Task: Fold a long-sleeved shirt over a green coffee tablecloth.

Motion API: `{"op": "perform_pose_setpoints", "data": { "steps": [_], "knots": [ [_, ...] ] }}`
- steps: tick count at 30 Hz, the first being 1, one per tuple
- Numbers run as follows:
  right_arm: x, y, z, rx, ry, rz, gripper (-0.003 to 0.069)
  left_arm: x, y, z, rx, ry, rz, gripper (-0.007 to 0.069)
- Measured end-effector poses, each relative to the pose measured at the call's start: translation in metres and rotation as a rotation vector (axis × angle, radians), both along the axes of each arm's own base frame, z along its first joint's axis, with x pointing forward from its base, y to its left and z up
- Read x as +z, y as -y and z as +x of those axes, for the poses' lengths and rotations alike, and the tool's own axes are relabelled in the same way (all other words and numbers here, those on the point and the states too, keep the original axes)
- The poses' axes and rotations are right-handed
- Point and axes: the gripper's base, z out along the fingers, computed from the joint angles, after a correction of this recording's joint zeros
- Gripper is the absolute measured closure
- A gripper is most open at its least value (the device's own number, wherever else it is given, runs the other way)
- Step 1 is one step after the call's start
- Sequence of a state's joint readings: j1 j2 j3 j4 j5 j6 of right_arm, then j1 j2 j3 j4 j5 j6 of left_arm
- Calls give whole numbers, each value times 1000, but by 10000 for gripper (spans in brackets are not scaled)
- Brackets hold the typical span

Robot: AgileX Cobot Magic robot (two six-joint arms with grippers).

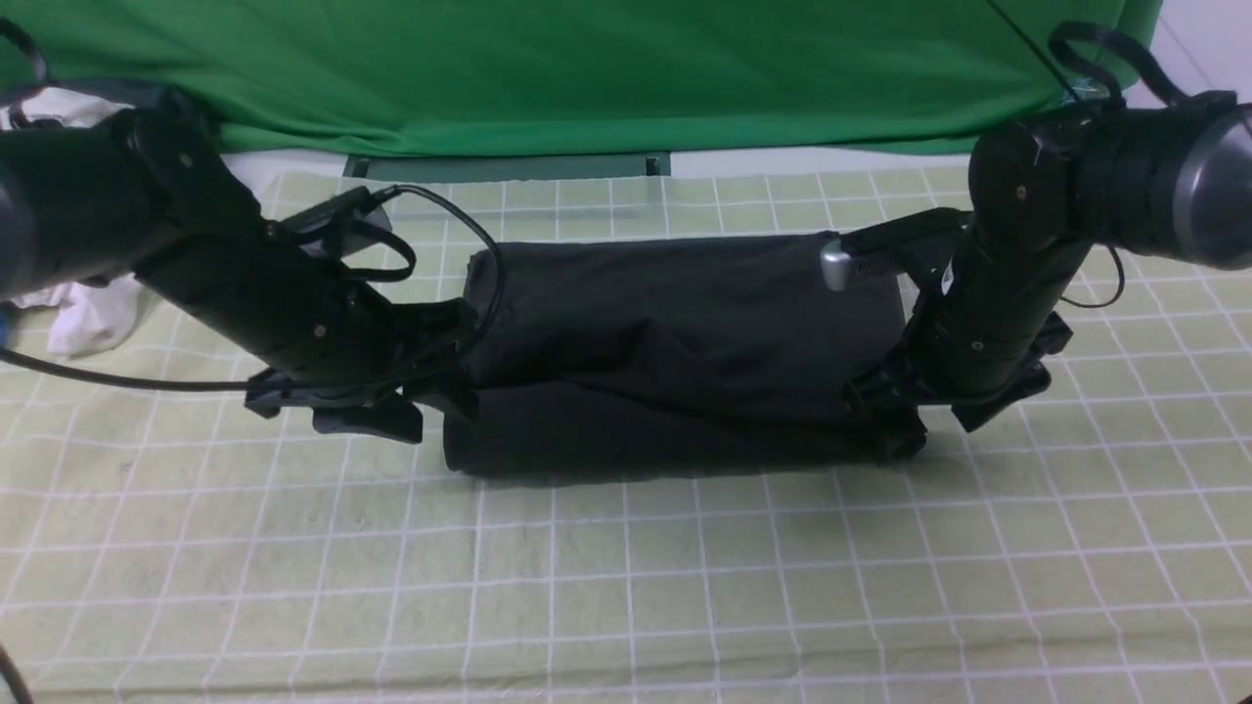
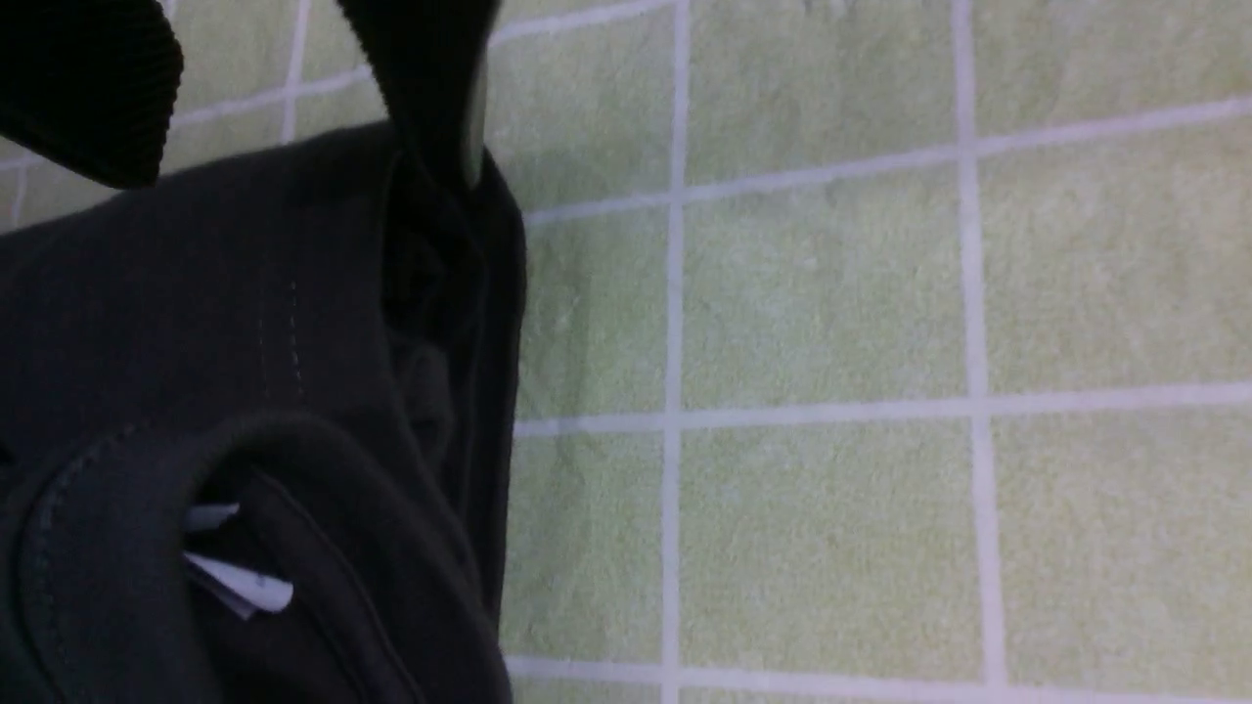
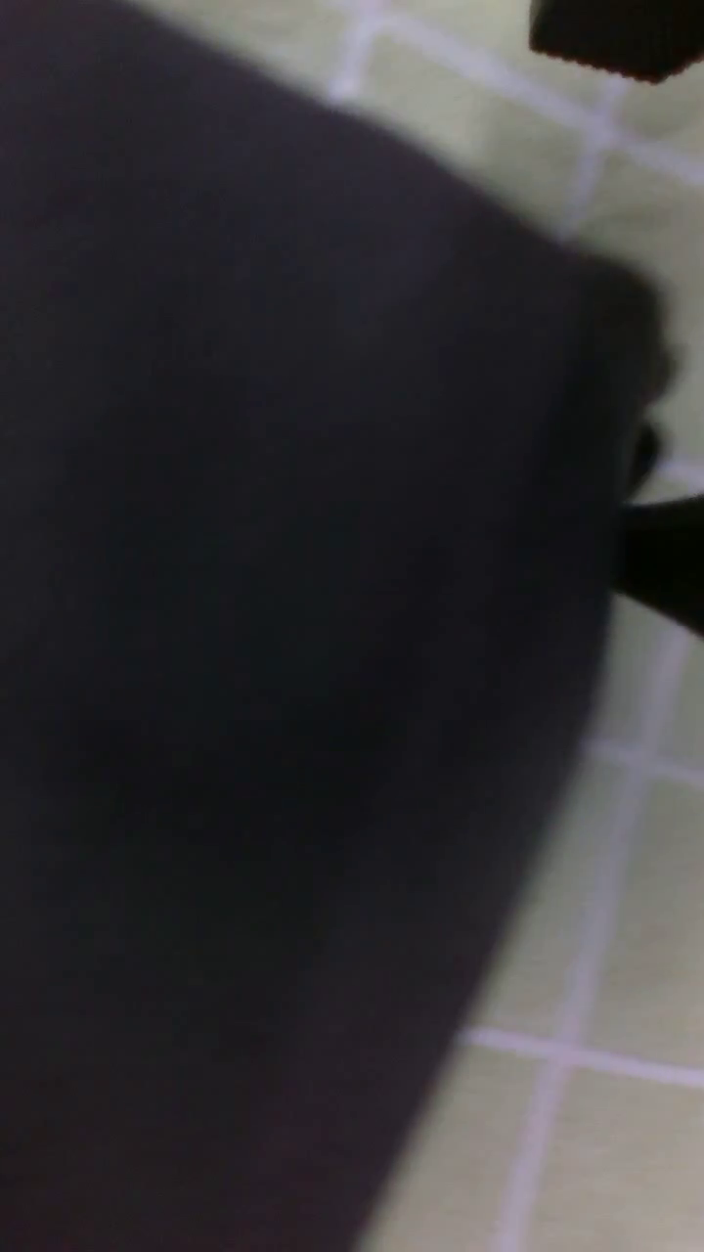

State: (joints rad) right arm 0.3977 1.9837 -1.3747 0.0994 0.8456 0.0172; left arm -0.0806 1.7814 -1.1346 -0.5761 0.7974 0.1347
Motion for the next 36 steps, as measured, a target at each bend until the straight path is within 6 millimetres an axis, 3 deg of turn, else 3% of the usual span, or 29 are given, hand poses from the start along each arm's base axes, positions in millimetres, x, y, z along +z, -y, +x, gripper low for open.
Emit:
{"op": "perform_pose_setpoints", "data": {
  "steps": [4, 7, 8, 10, 11, 13, 16, 22, 27, 31, 36],
  "knots": [
    [-9, -2, 3, 2, 8, 11, 155, -11, 2, 4, 24, -30, -28, 225],
    [-9, -4, 5, 6, 26, 27, 350, -25, 3, 6, 34, -69, -35, 303],
    [-9, -4, 5, 6, 26, 27, 363, -26, 3, 7, 35, -71, -36, 303],
    [-9, -5, 6, -6, 35, 36, 494, -33, 4, 7, 42, -93, -43, 382],
    [-9, -5, 6, -15, 39, 41, 571, -37, 4, 8, 48, -105, -49, 473],
    [-9, -5, 6, -16, 38, 40, 574, -39, 4, 8, 47, -111, -50, 551],
    [-8, -5, 6, -16, 36, 39, 574, -38, 4, 8, 39, -105, -48, 596],
    [-2, -2, -1, -13, -17, 17, 574, -21, 5, 2, 4, -67, -52, 610],
    [2, 6, -20, -12, -66, -4, 574, -26, 5, -28, -20, -115, -46, 610],
    [-1, 16, -42, -12, -114, -25, 574, -43, 1, -66, -42, -175, -29, 610],
    [-3, 21, -57, -13, -130, -32, 574, -37, -1, -81, -24, -130, -21, 610]
  ]
}}
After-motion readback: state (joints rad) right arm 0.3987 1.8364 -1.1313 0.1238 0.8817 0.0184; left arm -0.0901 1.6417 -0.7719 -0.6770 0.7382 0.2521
